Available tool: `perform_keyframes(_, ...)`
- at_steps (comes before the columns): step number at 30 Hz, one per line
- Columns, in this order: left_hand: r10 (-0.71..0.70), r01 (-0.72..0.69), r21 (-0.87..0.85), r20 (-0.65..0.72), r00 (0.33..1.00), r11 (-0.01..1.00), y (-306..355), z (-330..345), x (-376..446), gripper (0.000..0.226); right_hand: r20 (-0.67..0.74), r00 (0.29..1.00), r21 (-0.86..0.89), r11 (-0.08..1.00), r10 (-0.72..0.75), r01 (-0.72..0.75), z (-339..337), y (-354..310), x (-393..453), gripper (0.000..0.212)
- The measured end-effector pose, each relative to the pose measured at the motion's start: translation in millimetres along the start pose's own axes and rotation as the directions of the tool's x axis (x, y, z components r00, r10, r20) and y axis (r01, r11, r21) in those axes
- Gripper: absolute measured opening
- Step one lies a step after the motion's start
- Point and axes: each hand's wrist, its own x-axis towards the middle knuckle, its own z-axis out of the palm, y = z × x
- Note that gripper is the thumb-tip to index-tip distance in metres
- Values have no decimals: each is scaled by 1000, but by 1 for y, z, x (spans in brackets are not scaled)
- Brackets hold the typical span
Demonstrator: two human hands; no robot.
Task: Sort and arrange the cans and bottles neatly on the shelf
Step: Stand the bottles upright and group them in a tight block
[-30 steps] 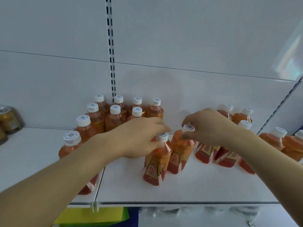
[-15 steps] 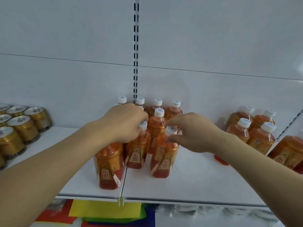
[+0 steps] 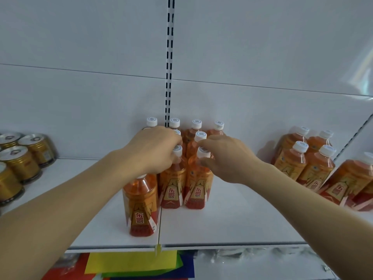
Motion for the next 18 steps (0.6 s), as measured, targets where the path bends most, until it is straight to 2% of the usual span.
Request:
perform_keyframes(5,20,-22,16,77,997,1000,2,-4,3,14,16,1000,-43,999,-23,24,1,0,-5,52)
perform_keyframes(6,29,-30,12,87,996,999,2,-5,4,20,6,999,-66,997,-38,38,1,0,-9,56)
perform_keyframes(7,44,-43,-10,84,995,999,2,-6,6,35,-9,999,-85,995,-53,52,2,1,-14,60)
perform_keyframes(9,74,-73,-95,11,997,993,7,-12,8,61,-46,997,-81,995,-62,58,1,6,-25,70)
perform_keyframes(10,94,-99,-129,-49,994,987,12,-15,10,65,-66,996,-69,997,-51,47,-1,10,-31,73)
perform_keyframes(13,161,-188,-144,-181,970,972,38,-20,22,61,-113,994,-133,991,-5,-10,-7,34,-52,76)
perform_keyframes(18,271,-295,-103,-196,942,950,105,-14,47,61,-117,987,-236,962,114,-139,-19,95,-91,74)
